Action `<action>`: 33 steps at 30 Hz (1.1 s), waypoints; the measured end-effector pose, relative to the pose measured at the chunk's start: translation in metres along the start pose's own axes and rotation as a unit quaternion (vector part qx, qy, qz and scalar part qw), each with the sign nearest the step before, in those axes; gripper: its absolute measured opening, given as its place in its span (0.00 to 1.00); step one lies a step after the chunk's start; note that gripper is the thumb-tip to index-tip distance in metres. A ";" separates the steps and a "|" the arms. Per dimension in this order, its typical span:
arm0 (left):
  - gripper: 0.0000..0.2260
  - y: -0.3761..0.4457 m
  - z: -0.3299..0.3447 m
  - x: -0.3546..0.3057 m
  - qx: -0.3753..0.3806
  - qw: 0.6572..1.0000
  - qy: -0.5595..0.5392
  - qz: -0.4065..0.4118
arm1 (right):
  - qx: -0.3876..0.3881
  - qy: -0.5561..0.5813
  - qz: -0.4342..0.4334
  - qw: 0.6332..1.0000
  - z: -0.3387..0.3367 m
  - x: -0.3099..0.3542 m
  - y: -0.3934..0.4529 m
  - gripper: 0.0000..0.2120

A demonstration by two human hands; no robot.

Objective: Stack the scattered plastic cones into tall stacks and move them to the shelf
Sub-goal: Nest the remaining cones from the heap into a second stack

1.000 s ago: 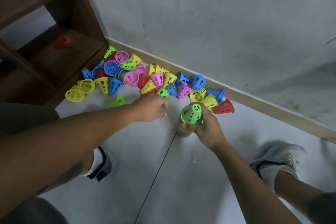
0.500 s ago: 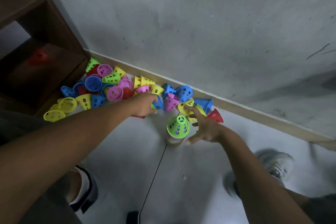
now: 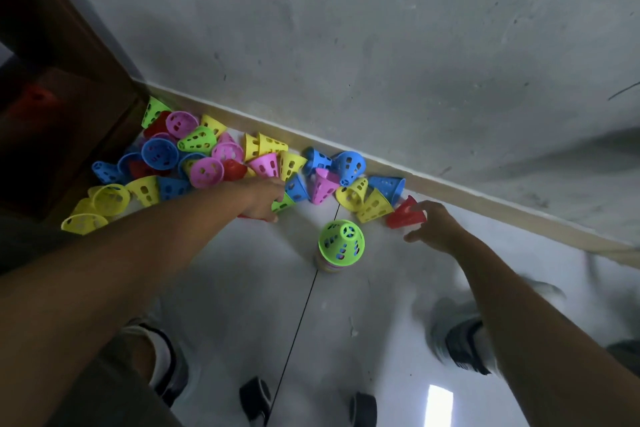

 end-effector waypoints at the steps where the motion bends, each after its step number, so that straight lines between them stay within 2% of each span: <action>1: 0.25 0.002 0.001 0.000 0.002 1.000 0.003 0.003 | 0.004 0.013 0.004 1.000 0.002 -0.003 0.001 0.20; 6: 0.20 0.004 0.005 -0.004 -0.007 1.000 -0.005 0.004 | -0.020 0.015 0.024 0.999 0.008 -0.018 0.010 0.27; 10: 0.11 -0.003 0.014 -0.008 -0.010 0.999 -0.033 0.000 | -0.029 0.042 0.022 0.998 0.015 -0.023 0.014 0.23; 13: 0.05 -0.009 0.014 -0.010 -0.040 0.997 -0.063 -0.008 | -0.038 0.066 0.009 0.997 0.018 -0.014 0.013 0.17; 16: 0.09 -0.016 0.005 -0.006 -0.087 0.990 -0.112 -0.018 | -0.035 0.075 -0.001 0.997 0.021 0.000 0.012 0.12; 19: 0.14 -0.020 -0.010 -0.004 -0.130 0.975 -0.178 -0.027 | -0.037 0.057 -0.011 0.998 0.019 0.012 0.011 0.12; 22: 0.13 -0.021 -0.034 -0.010 -0.123 0.972 -0.202 0.007 | -0.037 0.025 -0.042 0.998 0.006 0.031 0.005 0.15; 25: 0.08 -0.028 -0.069 -0.020 -0.116 0.971 -0.198 0.068 | -0.035 0.009 -0.058 0.998 -0.013 0.053 0.000 0.14; 27: 0.06 -0.036 -0.096 -0.024 -0.128 0.966 -0.212 0.081 | -0.038 0.002 -0.069 0.997 -0.025 0.072 -0.005 0.14; 30: 0.05 -0.049 -0.133 -0.034 -0.126 0.947 -0.276 0.101 | -0.040 0.110 -0.057 0.991 -0.043 0.094 -0.019 0.11; 33: 0.06 -0.065 -0.148 -0.046 -0.080 0.921 -0.362 0.121 | -0.038 0.211 -0.028 0.976 -0.055 0.102 -0.040 0.11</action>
Point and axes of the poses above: each hand's wrist, its own y-axis towards the middle knuckle, its own z-axis out of the palm, x = y × z, the point moved 6 cm from there along y, towards the middle knuckle, and after that the axes turned 13 degrees about y, right-handed, at the moved point
